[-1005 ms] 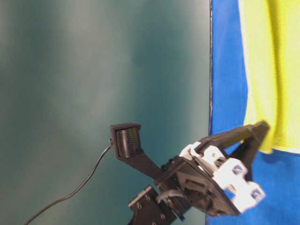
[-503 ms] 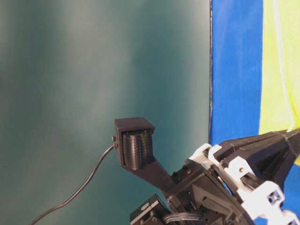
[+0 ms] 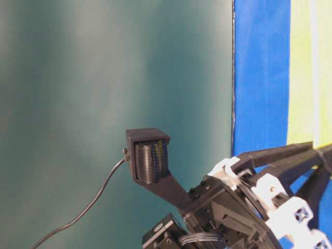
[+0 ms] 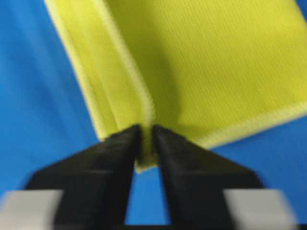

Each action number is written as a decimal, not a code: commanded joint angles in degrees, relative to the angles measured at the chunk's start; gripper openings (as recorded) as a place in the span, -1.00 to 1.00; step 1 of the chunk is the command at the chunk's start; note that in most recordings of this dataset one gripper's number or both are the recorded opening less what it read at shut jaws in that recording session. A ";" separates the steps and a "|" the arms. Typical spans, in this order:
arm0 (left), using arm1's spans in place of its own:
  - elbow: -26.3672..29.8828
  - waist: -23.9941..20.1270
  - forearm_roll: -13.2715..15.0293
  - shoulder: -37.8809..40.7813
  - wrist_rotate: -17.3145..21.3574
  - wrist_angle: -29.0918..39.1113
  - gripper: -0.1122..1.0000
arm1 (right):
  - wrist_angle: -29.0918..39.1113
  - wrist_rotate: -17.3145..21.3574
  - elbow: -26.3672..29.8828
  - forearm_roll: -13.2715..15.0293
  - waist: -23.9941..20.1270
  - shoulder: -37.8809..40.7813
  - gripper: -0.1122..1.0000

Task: Fold the yellow towel.
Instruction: 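Pull both corners toward the near edge, folding the towel in half, then open both grippers and lift away from the folded edge, then grasp the folded towel's far corners with both grippers, then lift the towel and rotate it, right gripper moving to the far side, then lay the towel down vertically and release both grippers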

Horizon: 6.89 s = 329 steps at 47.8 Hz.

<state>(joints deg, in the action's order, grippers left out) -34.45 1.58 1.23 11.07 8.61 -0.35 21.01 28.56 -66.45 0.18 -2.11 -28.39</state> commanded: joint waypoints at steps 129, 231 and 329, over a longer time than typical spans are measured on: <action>5.10 -11.43 0.00 -5.89 0.09 10.11 -0.75 | 1.49 -0.35 4.04 15.73 20.65 1.93 -0.77; 7.03 9.14 0.09 -9.67 5.01 -3.87 -0.75 | -11.51 -0.53 39.11 27.33 33.05 21.97 -0.77; 5.80 7.29 0.09 -0.09 1.14 -6.77 -0.45 | -18.19 -1.32 36.47 27.33 30.59 32.17 -0.76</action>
<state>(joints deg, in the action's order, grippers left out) -29.27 7.47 1.49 13.01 9.49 -6.59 3.60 27.42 -31.03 27.25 27.86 4.04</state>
